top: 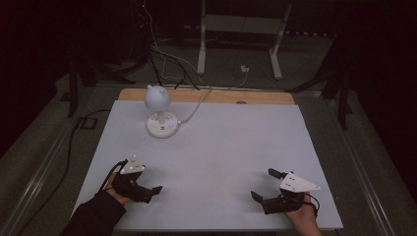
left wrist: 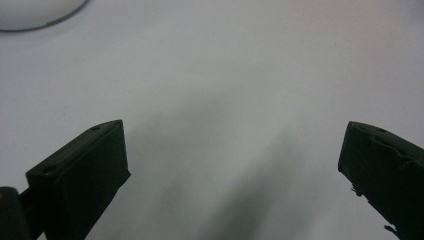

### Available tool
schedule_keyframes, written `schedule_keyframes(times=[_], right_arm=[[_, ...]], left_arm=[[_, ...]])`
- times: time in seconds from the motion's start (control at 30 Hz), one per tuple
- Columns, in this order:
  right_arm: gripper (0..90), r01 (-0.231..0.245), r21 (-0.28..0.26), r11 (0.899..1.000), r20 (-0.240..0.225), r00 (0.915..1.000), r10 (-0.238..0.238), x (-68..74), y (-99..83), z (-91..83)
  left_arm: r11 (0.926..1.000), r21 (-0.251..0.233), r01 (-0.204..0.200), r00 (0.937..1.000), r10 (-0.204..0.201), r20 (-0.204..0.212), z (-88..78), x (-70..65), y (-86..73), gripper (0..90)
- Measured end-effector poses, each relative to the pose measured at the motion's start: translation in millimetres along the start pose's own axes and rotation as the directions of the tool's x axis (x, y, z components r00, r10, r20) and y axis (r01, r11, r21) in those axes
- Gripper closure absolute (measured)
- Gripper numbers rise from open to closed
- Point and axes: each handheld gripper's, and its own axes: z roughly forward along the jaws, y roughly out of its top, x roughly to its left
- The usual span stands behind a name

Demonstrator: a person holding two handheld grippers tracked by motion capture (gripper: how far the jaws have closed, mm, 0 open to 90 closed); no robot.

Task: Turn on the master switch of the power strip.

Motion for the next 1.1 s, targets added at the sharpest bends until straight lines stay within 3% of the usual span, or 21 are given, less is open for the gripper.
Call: schedule_keyframes(times=[0.17,0.47,0.57,0.67,0.77,0.87,1.1], right_arm=[[0.0,0.001,0.002,1.0,-0.002,1.0,-0.001,0.5,0.0,0.2],[0.0,0.006,0.007,1.0,-0.002,1.0,-0.006,1.1,0.0,0.5],[0.0,0.008,0.007,1.0,0.0,1.0,-0.008,0.9,0.0,0.1],[0.0,0.008,0.009,1.0,-0.003,1.0,-0.008,0.3,-0.2,0.4],[0.0,0.007,0.016,1.0,-0.004,1.0,-0.007,-0.3,-0.8,1.4],[0.0,0.005,0.016,1.0,-0.003,1.0,-0.005,-0.5,-0.8,1.5],[0.0,0.014,0.016,1.0,-0.003,0.9999,-0.014,0.3,-0.7,1.7]], left_arm=[[0.9999,0.001,-0.016,0.9988,0.016,-0.045,-2.4,-4.7,-8.5,0.2],[0.9994,-0.025,0.026,0.9989,-0.027,-0.039,-15.1,-3.7,-26.0,0.2],[0.9993,-0.03,0.02,0.9973,-0.022,-0.07,-16.5,-3.7,-31.2,0.2],[0.9981,-0.054,0.029,0.9982,-0.032,-0.052,-19.2,-4.5,-32.7,0.2],[0.9982,-0.059,0.005,0.9988,-0.008,-0.048,-19.2,-7.1,-32.3,0.2],[0.9974,-0.072,0.007,0.9994,-0.009,-0.034,-18.1,-6.5,-32.0,0.2],[0.9964,-0.085,-0.001,0.9995,-0.001,-0.033,-18.4,-7.0,-32.2,0.2]])
